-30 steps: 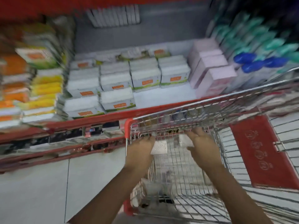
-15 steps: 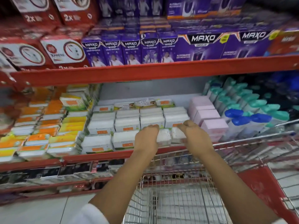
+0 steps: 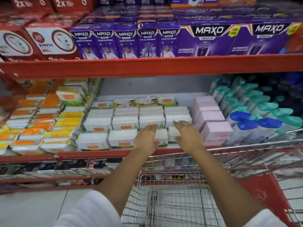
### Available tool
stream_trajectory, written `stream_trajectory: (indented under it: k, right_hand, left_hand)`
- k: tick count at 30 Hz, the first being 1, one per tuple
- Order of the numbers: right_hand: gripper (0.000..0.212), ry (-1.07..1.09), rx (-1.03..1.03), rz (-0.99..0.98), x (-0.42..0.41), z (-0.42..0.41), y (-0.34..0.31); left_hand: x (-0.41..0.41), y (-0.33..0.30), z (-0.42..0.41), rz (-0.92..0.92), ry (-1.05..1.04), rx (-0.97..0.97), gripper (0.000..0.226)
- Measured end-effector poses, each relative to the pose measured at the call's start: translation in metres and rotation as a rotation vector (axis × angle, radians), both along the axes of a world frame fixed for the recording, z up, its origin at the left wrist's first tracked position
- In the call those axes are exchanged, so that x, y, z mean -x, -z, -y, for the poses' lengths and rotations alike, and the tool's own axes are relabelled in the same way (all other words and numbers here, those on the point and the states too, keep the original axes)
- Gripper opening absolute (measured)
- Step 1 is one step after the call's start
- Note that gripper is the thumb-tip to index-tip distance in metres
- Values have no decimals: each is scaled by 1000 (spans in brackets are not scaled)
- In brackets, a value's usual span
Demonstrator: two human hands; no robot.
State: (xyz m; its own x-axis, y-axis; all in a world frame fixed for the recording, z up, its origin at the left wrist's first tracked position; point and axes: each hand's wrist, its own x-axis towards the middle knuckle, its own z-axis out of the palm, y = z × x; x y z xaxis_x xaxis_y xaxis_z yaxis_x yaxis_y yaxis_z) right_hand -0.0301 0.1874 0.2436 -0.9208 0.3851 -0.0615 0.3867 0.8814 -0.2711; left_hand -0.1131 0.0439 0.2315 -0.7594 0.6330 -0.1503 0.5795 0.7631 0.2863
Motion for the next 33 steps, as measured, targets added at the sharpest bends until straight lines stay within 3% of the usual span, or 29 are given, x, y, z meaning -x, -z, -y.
stream_trajectory:
  k: [2, 4, 7, 10, 13, 15, 19, 21, 26, 33]
  right_hand:
    - [59, 153, 287, -255, -11, 27, -1]
    - [56, 352, 717, -452, -20, 68, -6]
    - [37, 672, 1426, -449, -17, 133, -6]
    - [22, 845, 1852, -424, 6, 173, -3]
    - [37, 983, 1890, -448, 39, 201, -13]
    - [47, 1052, 1858, -463, 60, 214, -19]
    - [58, 1188, 1803, -480, 90, 229, -28]
    - [55, 1232, 1778, -497, 99, 231, -27]
    - [43, 1219, 1639, -503, 113, 232, -14]
    - [50, 1274, 1754, -574, 130, 229, -17]
  left_hand:
    - [-13, -3, 19, 60, -101, -274, 67]
    - [-28, -6, 48, 180, -272, -578, 56]
    - [-36, 0, 97, 458, -706, -964, 11]
    - [-15, 6, 136, 695, -1026, -1118, 10]
    - [16, 0, 160, 880, -1149, -1154, 49]
    - [35, -1, 169, 943, -1217, -1174, 58]
    - [62, 2, 175, 1040, -1321, -1213, 59]
    - [67, 1, 173, 1064, -1419, -1198, 58]
    - [80, 2, 168, 1080, -1425, -1145, 57]
    - [97, 8, 163, 1104, -1399, -1101, 52]
